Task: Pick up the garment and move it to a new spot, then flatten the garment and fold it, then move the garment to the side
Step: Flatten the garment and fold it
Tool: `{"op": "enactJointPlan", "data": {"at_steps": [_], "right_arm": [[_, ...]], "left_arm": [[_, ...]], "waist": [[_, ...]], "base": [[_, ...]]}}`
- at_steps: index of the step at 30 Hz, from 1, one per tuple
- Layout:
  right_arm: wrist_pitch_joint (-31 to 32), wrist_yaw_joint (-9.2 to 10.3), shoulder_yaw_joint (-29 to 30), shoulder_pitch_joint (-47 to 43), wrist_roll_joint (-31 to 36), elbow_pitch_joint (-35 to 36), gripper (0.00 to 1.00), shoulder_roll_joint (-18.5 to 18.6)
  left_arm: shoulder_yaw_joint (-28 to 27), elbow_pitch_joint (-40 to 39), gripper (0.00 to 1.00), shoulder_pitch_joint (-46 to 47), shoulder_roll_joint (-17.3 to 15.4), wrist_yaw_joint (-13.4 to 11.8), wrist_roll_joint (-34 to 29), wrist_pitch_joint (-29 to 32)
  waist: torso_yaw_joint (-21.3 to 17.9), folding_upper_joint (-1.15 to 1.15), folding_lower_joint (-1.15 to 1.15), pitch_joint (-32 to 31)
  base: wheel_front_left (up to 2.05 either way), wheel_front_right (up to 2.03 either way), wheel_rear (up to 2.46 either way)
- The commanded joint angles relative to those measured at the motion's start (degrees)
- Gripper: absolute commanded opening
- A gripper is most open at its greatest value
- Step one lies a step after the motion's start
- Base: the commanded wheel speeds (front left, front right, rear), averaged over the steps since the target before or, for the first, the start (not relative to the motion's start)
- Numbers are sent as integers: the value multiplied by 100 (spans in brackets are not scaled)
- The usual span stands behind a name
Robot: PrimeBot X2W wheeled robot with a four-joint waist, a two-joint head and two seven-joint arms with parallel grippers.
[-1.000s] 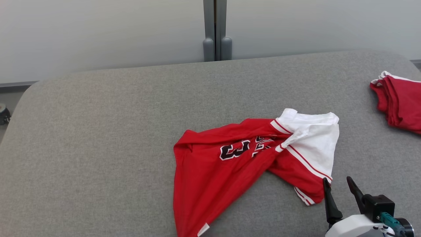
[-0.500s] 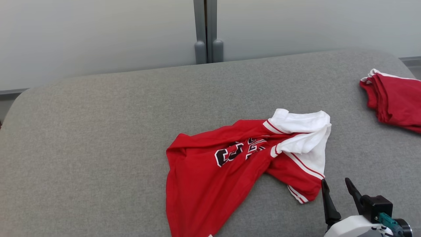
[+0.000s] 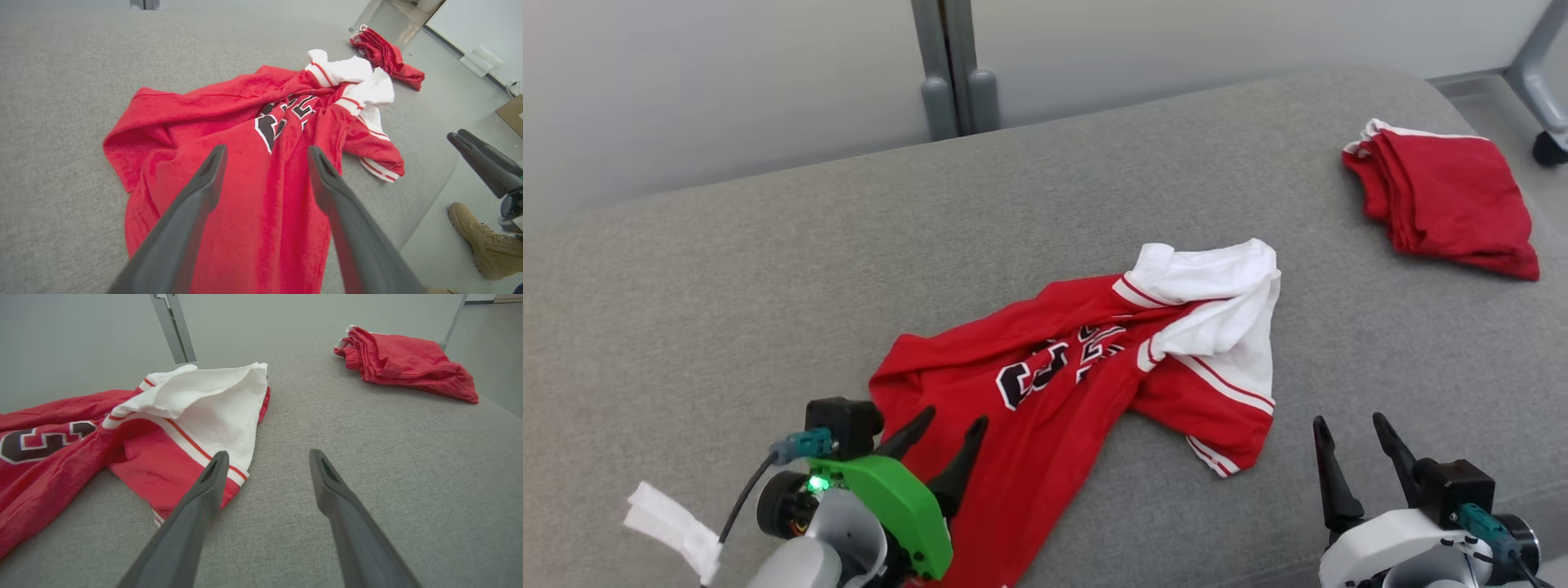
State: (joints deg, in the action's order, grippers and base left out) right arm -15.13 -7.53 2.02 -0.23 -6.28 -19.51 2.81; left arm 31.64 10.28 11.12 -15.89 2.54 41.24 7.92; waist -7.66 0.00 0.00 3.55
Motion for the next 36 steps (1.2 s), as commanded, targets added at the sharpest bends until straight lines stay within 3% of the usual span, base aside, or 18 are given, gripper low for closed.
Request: {"op": "enactJointPlan", "data": {"at_steps": [1, 9, 13, 14, 15, 20, 29, 36], "right_arm": [[0, 9, 28, 45, -18, 3, 100, 14], [0, 9, 32, 62, -66, 17, 100, 12], [0, 9, 21, 99, -75, 25, 100, 12], [0, 9, 8, 106, -80, 18, 100, 12], [0, 9, 5, 122, -85, 17, 100, 12], [0, 10, -11, 176, -77, 18, 100, 15], [0, 9, -55, 221, -112, 18, 100, 14], [0, 9, -94, 258, -66, -10, 100, 13]], "left_arm": [[48, 291, 100, 161, 19, 29, 11, 121], [302, 1697, 100, 576, 208, 180, 246, 939], [526, 2024, 100, 663, 168, 210, -12, 914], [570, 2099, 61, 660, 181, 210, -64, 904], [601, 2204, 0, 666, 219, 150, -108, 850], [720, 2478, 0, 849, 333, 31, -375, 573], [312, 2649, 0, 1538, 471, -447, -657, -789], [181, 3161, 0, 2148, 261, -690, -918, -1281]], "waist": [[-251, 0, 0, 199], [-419, 0, 0, 279], [-395, 0, 0, 307], [-388, 0, 0, 310], [-373, 0, 0, 318], [-322, 0, 0, 341], [-352, 0, 0, 400], [-461, 0, 0, 406]], "base": [[0, 0, 0], [0, 0, 0], [0, 0, 0], [0, 0, 0], [0, 0, 0], [0, 0, 0], [0, 0, 0], [0, 0, 0]]}}
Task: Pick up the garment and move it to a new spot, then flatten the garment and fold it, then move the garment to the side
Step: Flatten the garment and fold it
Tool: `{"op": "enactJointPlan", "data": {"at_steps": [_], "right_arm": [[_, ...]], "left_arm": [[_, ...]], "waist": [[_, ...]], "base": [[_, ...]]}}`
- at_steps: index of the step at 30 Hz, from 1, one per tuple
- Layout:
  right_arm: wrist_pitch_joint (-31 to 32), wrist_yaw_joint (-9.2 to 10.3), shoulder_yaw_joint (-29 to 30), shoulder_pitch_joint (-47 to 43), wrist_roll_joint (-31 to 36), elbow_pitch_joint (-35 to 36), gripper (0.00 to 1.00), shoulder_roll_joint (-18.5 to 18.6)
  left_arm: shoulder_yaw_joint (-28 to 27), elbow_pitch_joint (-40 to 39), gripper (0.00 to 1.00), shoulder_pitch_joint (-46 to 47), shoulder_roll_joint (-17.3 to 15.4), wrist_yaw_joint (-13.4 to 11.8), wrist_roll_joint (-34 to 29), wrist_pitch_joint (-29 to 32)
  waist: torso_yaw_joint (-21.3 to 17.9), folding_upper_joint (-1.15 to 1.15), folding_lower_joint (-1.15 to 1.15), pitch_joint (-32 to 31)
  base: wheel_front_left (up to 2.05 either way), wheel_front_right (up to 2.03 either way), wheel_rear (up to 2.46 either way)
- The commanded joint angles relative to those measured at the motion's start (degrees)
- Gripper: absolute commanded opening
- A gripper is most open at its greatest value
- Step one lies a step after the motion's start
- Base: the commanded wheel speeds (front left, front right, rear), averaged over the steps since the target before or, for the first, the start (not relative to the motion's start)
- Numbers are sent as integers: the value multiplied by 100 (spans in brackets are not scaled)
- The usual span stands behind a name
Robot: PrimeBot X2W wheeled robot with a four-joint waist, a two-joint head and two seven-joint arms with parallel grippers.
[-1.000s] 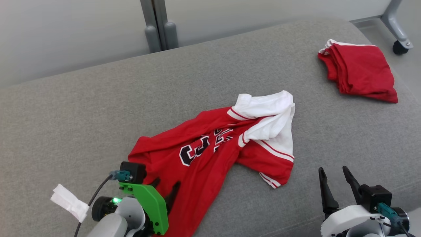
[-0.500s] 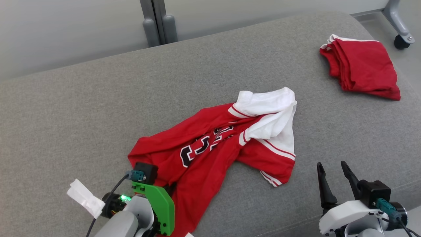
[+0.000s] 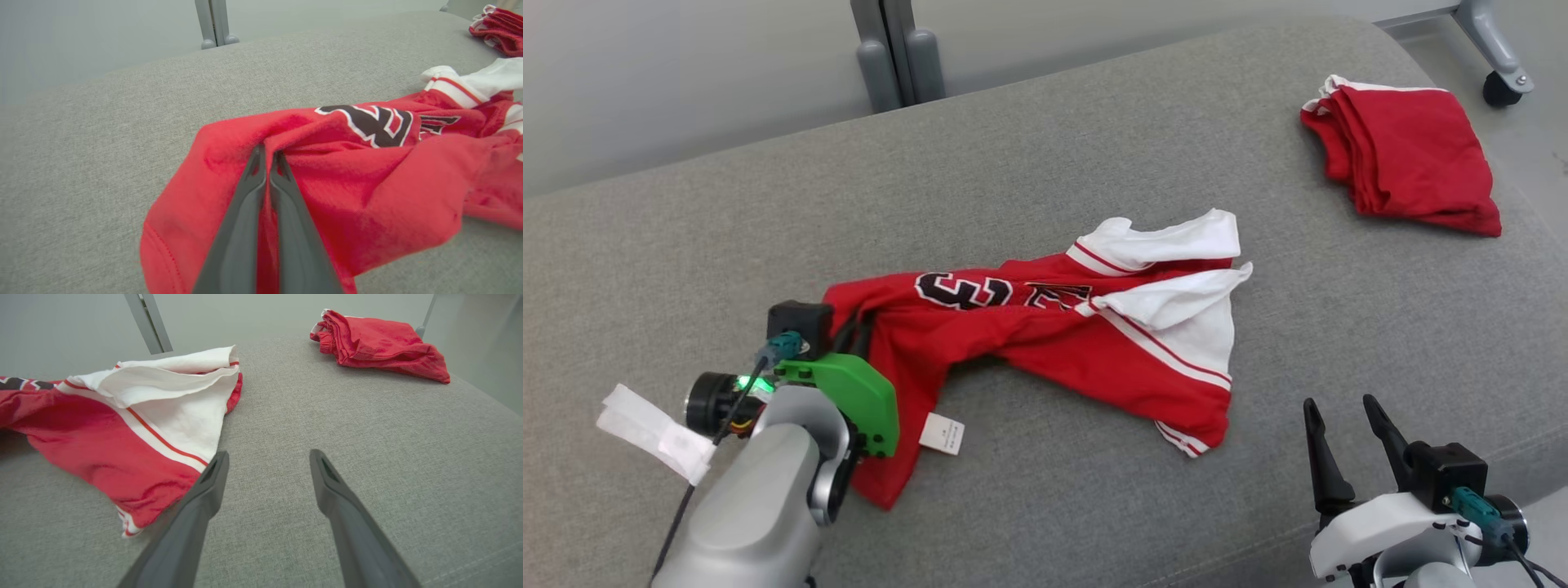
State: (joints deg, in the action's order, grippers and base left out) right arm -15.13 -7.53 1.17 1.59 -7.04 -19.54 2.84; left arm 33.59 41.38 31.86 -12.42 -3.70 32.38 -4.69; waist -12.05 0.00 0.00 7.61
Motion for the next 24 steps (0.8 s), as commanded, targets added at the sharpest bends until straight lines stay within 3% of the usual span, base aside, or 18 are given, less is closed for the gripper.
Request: {"op": "enactJointPlan", "data": {"at_steps": [1, 7, 8, 9, 10, 17, 20, 24], "right_arm": [[0, 9, -9, 82, 16, -7, 100, 10], [0, 9, 40, 73, 50, -2, 100, 10], [0, 9, 55, 49, 53, -4, 100, 9], [0, 9, 65, 27, 56, -8, 100, 10], [0, 9, 71, 3, 57, -15, 100, 10], [0, 9, 122, -141, 55, -47, 100, 10], [0, 9, 136, -161, 76, -28, 100, 9], [0, 9, 62, -130, 84, -10, 100, 10]], "left_arm": [[-7, 159, 0, 136, -141, -81, -77, -51], [43, 781, 0, 402, -346, -158, -274, -219], [42, 877, 8, 404, -350, -132, -245, -205], [29, 931, 42, 397, -332, -106, -196, -185], [30, 990, 100, 377, -314, -80, -167, -153], [-150, 840, 100, -25, -344, 141, 269, 260], [-253, 275, 100, -171, -415, 152, 446, 305], [-173, -770, 100, -342, -149, 344, 650, 529]], "waist": [[-40, 0, 0, 1], [-94, 0, 0, 3], [-86, 0, 0, -2], [-79, 0, 0, -12], [-70, 0, 0, -24], [6, 0, 0, -198], [52, 0, 0, -252], [62, 0, 0, -196]], "base": [[0, 0, 0], [0, 0, 0], [0, 0, 0], [0, 0, 0], [0, 0, 0], [0, 0, 0], [0, 0, 0], [0, 0, 0]]}}
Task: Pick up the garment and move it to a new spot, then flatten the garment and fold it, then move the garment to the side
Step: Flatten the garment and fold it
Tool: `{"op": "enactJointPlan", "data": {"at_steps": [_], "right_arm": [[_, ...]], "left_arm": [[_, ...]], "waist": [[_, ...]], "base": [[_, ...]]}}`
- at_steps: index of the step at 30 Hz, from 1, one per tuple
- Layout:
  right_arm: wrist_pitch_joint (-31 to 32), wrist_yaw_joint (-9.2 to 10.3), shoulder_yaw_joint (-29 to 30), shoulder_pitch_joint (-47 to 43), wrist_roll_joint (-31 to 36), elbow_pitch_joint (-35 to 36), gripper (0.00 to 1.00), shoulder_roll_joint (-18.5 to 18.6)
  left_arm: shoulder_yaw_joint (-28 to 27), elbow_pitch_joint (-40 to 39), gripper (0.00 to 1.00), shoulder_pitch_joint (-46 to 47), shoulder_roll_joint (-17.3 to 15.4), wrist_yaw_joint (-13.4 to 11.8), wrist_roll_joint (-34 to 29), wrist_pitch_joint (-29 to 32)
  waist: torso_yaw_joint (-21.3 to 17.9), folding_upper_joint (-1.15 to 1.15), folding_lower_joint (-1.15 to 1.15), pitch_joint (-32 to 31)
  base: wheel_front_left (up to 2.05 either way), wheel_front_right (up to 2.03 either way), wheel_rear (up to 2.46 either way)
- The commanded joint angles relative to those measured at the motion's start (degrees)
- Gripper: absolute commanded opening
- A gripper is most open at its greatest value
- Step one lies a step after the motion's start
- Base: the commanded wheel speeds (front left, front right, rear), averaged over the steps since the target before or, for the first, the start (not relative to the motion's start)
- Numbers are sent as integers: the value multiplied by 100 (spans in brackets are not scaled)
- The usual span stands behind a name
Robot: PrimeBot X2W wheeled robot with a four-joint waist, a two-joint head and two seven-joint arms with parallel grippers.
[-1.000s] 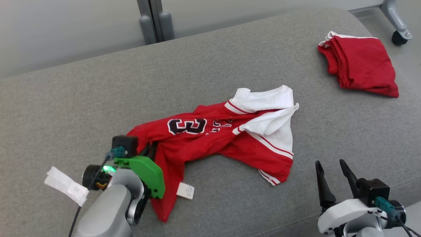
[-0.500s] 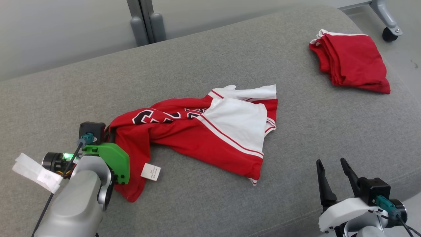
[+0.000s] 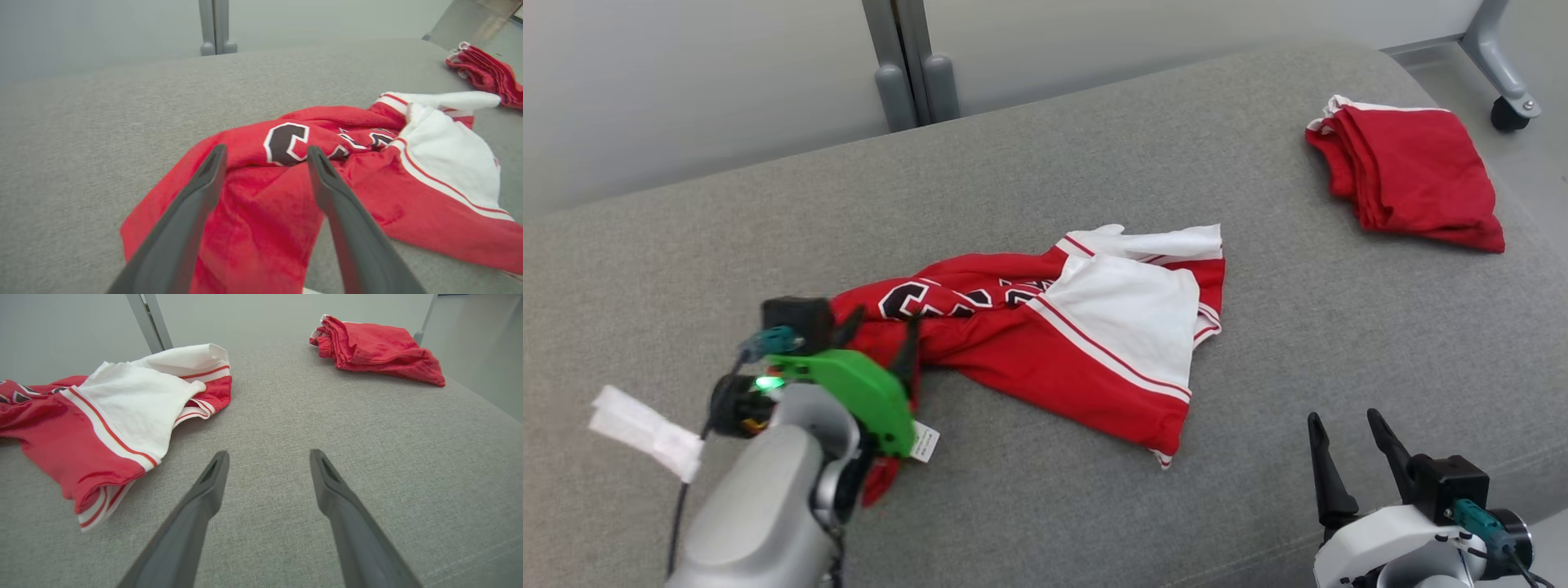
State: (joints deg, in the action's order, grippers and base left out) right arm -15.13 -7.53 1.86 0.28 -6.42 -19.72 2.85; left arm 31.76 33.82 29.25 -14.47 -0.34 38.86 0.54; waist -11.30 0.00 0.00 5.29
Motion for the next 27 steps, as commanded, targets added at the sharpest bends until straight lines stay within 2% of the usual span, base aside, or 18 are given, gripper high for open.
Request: {"op": "enactJointPlan", "data": {"at_steps": [1, 3, 5, 8, 17, 27], "right_arm": [[0, 9, -38, 50, 16, 10, 100, 9], [0, 9, -116, 152, -22, 8, 100, 9], [0, 9, -206, 223, -48, 8, 100, 6], [0, 10, -296, 366, -97, 13, 100, 13], [0, 9, -317, 506, -235, 58, 100, 6], [0, 9, -326, 610, -276, 75, 100, 7]], "left_arm": [[76, -286, 100, -63, 128, 46, 50, 105], [251, -619, 100, 30, 208, 68, -62, 246], [359, -801, 100, 106, 428, 64, -19, 344], [523, -766, 100, 317, 598, 90, -133, 435], [718, 8, 100, 1081, 796, 266, -355, 288], [804, 988, 100, 1555, 889, 453, -403, 58]], "waist": [[-26, 0, 0, 67], [-87, 0, 0, 156], [-176, 0, 0, 257], [-357, 0, 0, 434], [-812, 0, 0, 882], [-941, 0, 0, 1035]], "base": [[0, 0, 0], [0, 0, 0], [0, 0, 0], [0, 0, 0], [0, 0, 0], [0, 0, 0]]}}
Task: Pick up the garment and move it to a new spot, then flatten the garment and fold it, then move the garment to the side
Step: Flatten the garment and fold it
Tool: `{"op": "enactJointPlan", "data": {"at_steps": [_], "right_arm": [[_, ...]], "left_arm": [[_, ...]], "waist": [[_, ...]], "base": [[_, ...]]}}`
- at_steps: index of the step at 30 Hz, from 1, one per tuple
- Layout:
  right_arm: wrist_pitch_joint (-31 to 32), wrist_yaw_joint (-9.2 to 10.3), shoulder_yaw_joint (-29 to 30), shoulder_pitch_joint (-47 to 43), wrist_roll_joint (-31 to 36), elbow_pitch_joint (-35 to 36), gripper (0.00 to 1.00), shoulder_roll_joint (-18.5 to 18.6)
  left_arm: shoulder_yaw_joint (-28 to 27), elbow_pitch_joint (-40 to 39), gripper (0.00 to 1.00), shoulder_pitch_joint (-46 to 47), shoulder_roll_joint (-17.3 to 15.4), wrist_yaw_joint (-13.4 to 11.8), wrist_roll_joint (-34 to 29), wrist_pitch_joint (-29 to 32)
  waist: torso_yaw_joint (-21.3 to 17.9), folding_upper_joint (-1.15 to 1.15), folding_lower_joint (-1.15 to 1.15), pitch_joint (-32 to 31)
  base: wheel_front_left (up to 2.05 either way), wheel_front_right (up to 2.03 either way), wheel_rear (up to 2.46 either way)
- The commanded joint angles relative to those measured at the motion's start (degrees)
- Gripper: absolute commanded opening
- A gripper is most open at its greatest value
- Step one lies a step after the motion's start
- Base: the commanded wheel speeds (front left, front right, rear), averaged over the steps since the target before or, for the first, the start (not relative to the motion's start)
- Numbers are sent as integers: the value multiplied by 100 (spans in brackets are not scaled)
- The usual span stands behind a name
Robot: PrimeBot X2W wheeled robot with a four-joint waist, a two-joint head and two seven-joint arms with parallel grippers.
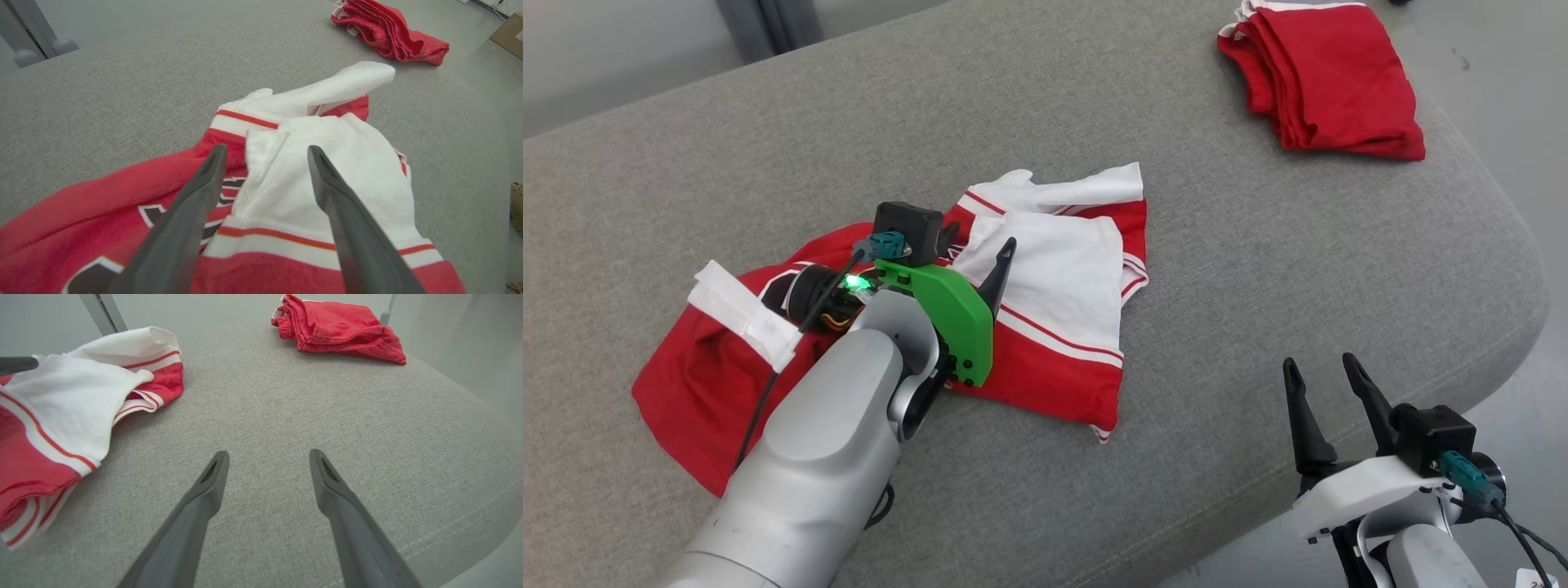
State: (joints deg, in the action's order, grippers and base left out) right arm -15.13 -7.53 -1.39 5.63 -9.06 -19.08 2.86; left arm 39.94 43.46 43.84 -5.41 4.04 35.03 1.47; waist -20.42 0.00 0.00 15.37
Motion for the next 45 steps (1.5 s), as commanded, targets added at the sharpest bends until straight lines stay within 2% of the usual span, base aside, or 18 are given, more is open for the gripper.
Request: {"op": "enactJointPlan", "data": {"at_steps": [1, 3, 4, 5, 7, 9, 10, 11, 12, 33, 34, 35, 36, 45], "right_arm": [[0, 9, 3, 80, -18, 10, 100, 7], [0, 9, 3, 79, -26, 7, 100, 6], [0, 9, 1, 83, -34, 7, 100, 6], [0, 9, -5, 86, -42, 10, 100, 6], [0, 9, -19, 77, -44, 8, 100, 6], [0, 9, -25, 50, -59, 7, 100, 7], [0, 9, -24, 30, -64, 5, 100, 6], [0, 9, -17, 13, -63, 7, 100, 7], [0, 9, -13, 2, -64, 5, 100, 6], [0, 9, -17, -50, 28, -80, 100, 7], [0, 9, -16, -49, 30, -82, 100, 7], [0, 9, -18, -45, 32, -83, 100, 6], [0, 9, -21, -46, 35, -83, 100, 6], [0, 9, -59, 25, 15, -29, 100, 6]], "left_arm": [[-13, 98, 100, 110, -8, 38, -3, -65], [-2, 244, 100, 161, 12, 57, 0, -166], [-9, 314, 96, 176, 26, 77, 29, -212], [-6, 368, 76, 188, 43, 105, 58, -239], [-12, 437, 44, 214, 81, 154, 139, -338], [-5, 469, 24, 241, 117, 210, 223, -414], [9, 483, 19, 253, 133, 231, 254, -449], [33, 481, 5, 264, 146, 256, 277, -471], [63, 485, 0, 265, 165, 263, 310, -492], [536, 766, 0, 306, 241, 350, 736, -770], [522, 767, 16, 318, 241, 348, 751, -824], [527, 780, 66, 332, 241, 318, 736, -883], [548, 799, 100, 340, 241, 292, 703, -922], [606, 814, 100, 499, 234, 240, 674, -987]], "waist": [[-32, 0, 0, 27], [-35, 0, 0, 25], [-34, 0, 0, 24], [-34, 0, 0, 23], [-29, 0, 0, 11], [-11, 0, 0, 3], [5, 0, 0, -4], [23, 0, 0, -7], [39, 0, 0, -9], [167, 0, 0, -215], [172, 0, 0, -225], [174, 0, 0, -236], [175, 0, 0, -247], [143, 0, 0, -152]], "base": [[0, 0, 0], [0, 0, 0], [0, 0, 0], [0, 0, 0], [0, 0, 0], [0, 0, 0], [0, 0, 0], [0, 0, 0], [0, 0, 0], [0, 0, 0], [0, 0, 0], [0, 0, 0], [0, 0, 0], [0, 0, 0]]}}
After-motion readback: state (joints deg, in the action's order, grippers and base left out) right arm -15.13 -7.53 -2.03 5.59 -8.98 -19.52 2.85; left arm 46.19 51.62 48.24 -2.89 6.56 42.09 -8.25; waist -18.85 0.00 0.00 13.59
